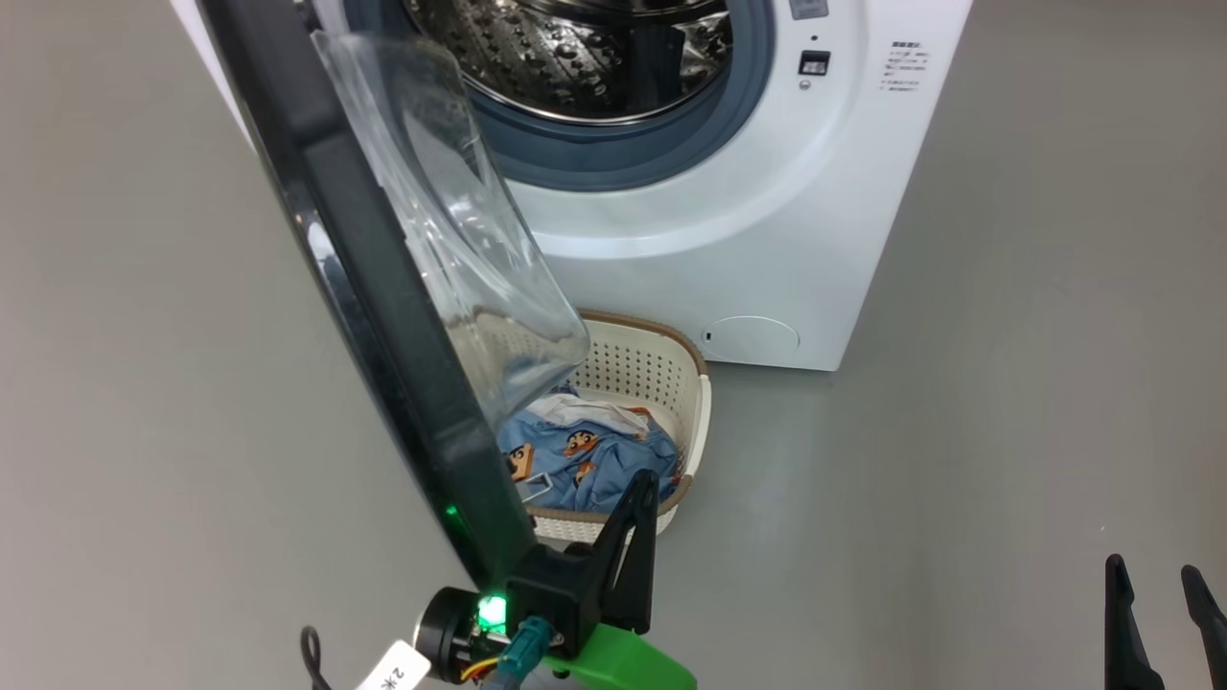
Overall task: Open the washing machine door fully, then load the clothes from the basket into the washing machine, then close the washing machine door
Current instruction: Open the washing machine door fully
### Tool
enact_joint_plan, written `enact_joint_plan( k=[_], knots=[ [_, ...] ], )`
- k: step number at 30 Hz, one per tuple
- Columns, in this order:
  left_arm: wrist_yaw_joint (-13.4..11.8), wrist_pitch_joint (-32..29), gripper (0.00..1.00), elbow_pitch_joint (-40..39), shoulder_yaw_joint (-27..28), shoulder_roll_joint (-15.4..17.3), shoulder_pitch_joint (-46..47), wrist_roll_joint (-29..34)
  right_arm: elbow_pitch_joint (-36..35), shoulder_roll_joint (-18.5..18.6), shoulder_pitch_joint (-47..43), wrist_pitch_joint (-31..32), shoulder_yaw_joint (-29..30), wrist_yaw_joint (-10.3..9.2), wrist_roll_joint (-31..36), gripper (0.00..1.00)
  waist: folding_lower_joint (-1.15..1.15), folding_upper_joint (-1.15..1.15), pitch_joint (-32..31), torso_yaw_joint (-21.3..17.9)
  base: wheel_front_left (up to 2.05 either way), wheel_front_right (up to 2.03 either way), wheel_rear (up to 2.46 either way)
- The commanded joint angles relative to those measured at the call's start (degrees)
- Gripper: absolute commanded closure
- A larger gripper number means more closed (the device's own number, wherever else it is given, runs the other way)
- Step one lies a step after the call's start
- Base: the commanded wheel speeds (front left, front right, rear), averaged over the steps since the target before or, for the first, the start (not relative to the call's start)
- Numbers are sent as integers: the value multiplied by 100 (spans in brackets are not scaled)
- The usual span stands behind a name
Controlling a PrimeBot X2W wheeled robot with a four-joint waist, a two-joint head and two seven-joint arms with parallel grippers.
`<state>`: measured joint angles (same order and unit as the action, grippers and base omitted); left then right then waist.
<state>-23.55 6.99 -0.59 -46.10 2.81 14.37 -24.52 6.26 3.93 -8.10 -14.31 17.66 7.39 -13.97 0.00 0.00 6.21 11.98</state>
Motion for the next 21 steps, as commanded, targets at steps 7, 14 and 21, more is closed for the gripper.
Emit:
enact_joint_plan(
  k=[7, 14, 21],
  knots=[
    [-128, 15, 100, -97, 227, 70, 179, 29, -131, 135, 211, -69, -110, 10, -32, 0, 0, 0, 33, 213, 0, 0, 0],
    [-222, 54, 100, -50, 366, 112, 180, -15, -130, 188, 217, -69, -83, 10, -40, 0, 0, 0, 35, 441, 0, 0, 0],
    [-308, 176, 100, 77, 542, 131, 162, -93, -146, 214, 217, -69, -60, 10, -25, 0, 0, 0, 28, 618, 0, 0, 0]
  ],
)
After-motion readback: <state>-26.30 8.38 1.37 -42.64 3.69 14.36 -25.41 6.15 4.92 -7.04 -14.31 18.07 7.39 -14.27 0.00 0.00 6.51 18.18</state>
